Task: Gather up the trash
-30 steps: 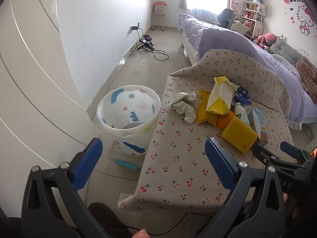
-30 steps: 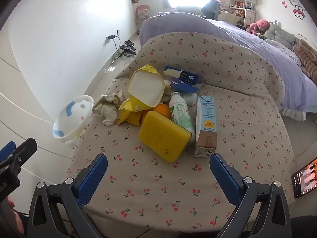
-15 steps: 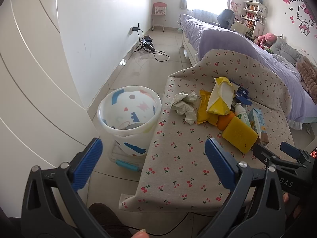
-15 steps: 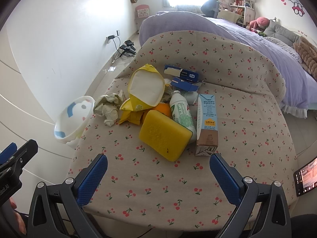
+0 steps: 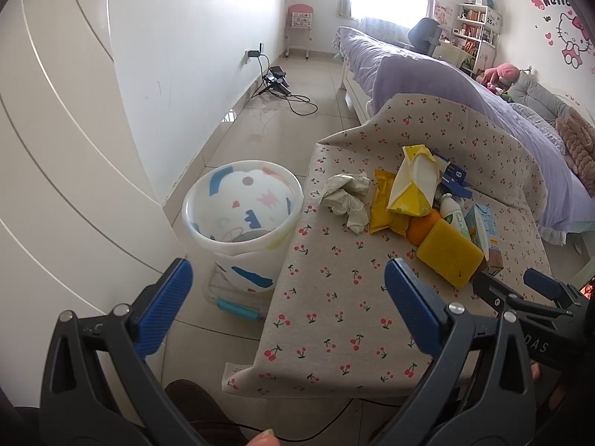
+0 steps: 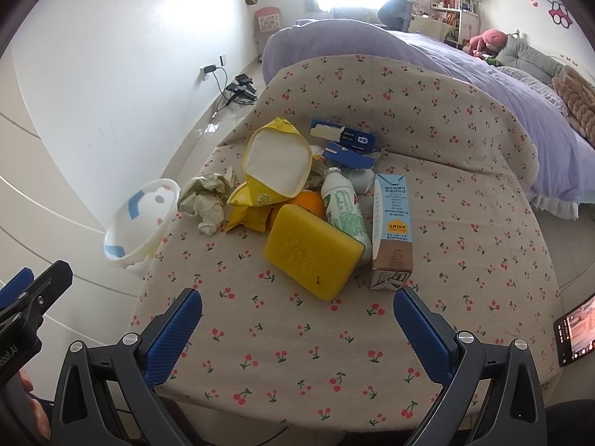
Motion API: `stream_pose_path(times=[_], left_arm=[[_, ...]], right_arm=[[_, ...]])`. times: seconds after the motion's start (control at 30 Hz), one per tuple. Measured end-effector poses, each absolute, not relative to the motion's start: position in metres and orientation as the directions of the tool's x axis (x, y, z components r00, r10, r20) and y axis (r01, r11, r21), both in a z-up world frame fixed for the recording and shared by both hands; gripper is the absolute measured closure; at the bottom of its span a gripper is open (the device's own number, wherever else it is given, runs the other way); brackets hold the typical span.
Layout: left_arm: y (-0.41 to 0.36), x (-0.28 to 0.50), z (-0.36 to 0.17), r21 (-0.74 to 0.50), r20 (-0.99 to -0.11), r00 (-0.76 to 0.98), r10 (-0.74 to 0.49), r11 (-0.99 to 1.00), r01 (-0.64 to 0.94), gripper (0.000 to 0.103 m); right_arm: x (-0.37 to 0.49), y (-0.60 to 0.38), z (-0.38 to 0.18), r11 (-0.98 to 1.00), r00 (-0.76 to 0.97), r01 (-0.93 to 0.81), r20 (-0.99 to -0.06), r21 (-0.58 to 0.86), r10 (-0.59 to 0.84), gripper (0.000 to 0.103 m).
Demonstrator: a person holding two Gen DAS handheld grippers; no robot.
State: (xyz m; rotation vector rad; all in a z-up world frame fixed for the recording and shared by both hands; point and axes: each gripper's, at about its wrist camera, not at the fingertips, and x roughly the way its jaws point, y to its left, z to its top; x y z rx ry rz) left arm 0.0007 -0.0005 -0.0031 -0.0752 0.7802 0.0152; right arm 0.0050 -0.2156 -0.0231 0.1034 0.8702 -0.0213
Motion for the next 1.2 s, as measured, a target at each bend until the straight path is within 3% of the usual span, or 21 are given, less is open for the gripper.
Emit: stream_pose_path(times=[1.2], left_arm=[[0.0003, -0.0011, -0.0027, -0.068, -0.701, 0.713, -0.016, 0.997, -0.045, 0.0]], right_arm=[[0.0048, -0.2148, -0.0239, 0.994, 0.641, 0.062, -0.767, 0.086, 0.027, 0.0]])
